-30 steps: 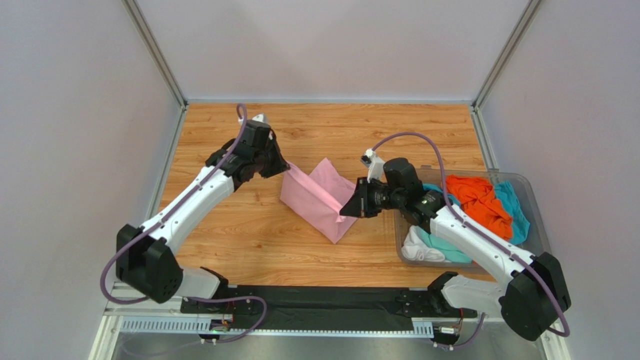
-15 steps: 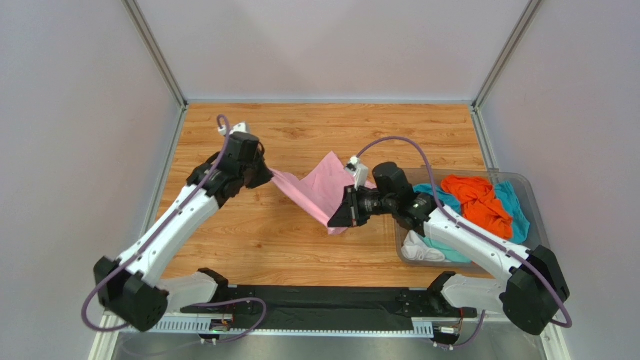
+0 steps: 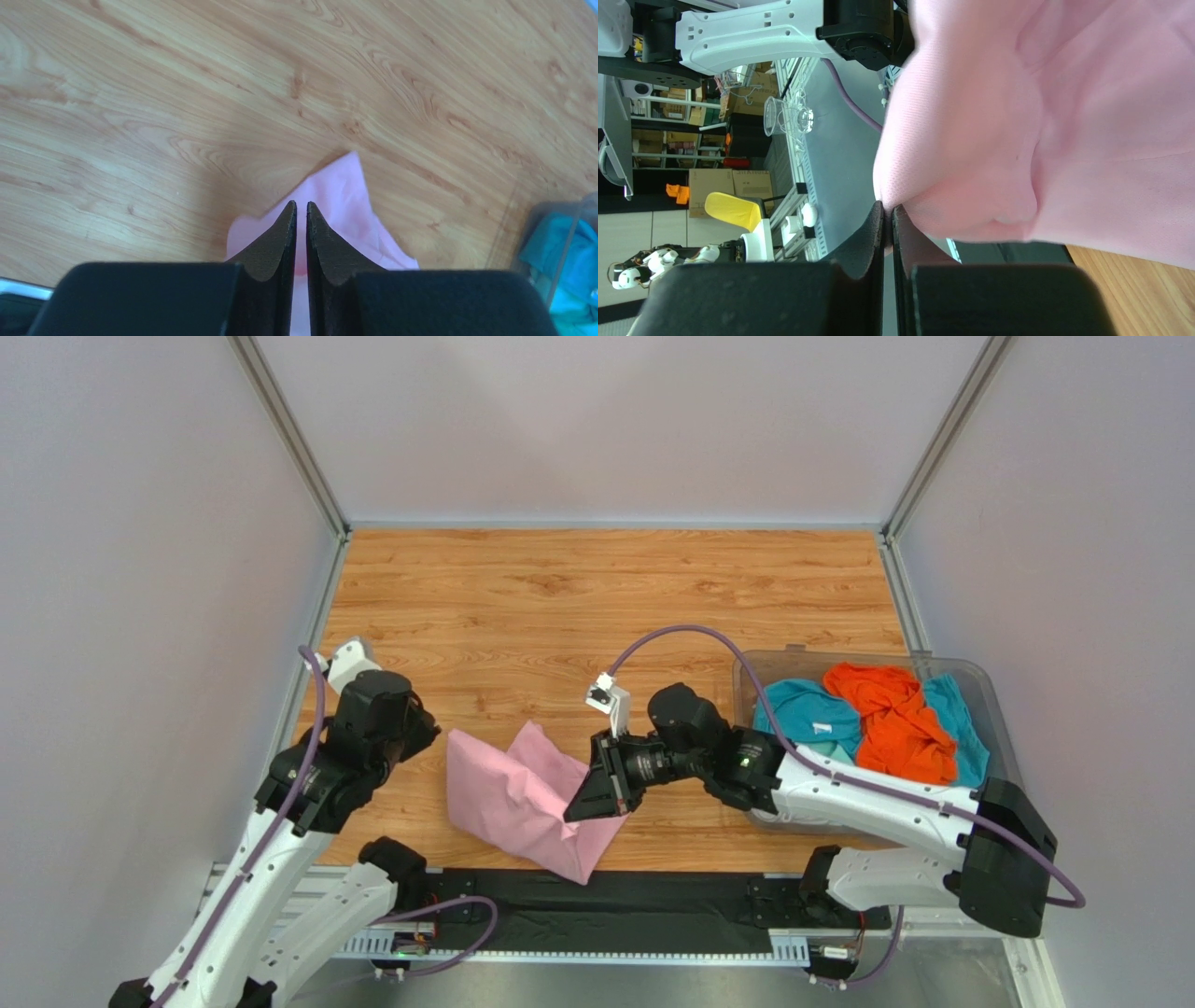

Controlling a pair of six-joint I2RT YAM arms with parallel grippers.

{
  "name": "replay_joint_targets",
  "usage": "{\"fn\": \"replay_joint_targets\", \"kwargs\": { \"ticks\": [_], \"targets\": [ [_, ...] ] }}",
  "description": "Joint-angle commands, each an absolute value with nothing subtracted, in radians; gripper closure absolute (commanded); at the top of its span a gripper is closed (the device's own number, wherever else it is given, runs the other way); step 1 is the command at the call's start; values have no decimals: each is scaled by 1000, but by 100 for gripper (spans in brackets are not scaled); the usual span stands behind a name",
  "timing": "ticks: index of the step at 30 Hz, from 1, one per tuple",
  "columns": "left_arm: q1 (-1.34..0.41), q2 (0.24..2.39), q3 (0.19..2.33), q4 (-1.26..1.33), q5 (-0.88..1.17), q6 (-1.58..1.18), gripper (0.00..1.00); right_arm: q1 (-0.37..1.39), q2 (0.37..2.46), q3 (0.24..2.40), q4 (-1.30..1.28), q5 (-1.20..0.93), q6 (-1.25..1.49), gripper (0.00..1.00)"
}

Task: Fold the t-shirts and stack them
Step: Fold the tshirt

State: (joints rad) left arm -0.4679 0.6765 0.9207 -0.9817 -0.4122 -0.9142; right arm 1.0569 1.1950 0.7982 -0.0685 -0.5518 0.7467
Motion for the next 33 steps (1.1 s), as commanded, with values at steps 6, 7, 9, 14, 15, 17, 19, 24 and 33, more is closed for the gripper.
{"fn": "replay_joint_targets", "kwargs": {
  "ticks": [6,7,9,14,15,17,19,24,33],
  "targets": [
    [-456,896,977,-878,-457,-877,89,936,1172,730,-107,-557,788,100],
    [-456,919,982,-874,-445,-877,90,916,1175,726,-107,-560,787,100],
    [-456,977,991,-871,-431,-873,90,907,1192,721,-113,-558,764,100],
    [-456,1005,947,-867,-374,-855,83,850,1245,729,-159,-555,712,100],
    [-456,1000,916,-865,-353,-850,82,845,1271,733,-176,-548,686,100],
    [-456,973,870,-848,-254,-822,72,842,1298,744,-199,-555,655,100],
    [-456,953,789,-815,-143,-804,66,844,1341,739,-213,-583,641,100],
    [-457,868,606,-726,69,-770,52,844,1408,695,-285,-503,637,100],
    [-462,856,476,-471,252,-825,49,850,1447,707,-282,-480,624,100]
  ]
}}
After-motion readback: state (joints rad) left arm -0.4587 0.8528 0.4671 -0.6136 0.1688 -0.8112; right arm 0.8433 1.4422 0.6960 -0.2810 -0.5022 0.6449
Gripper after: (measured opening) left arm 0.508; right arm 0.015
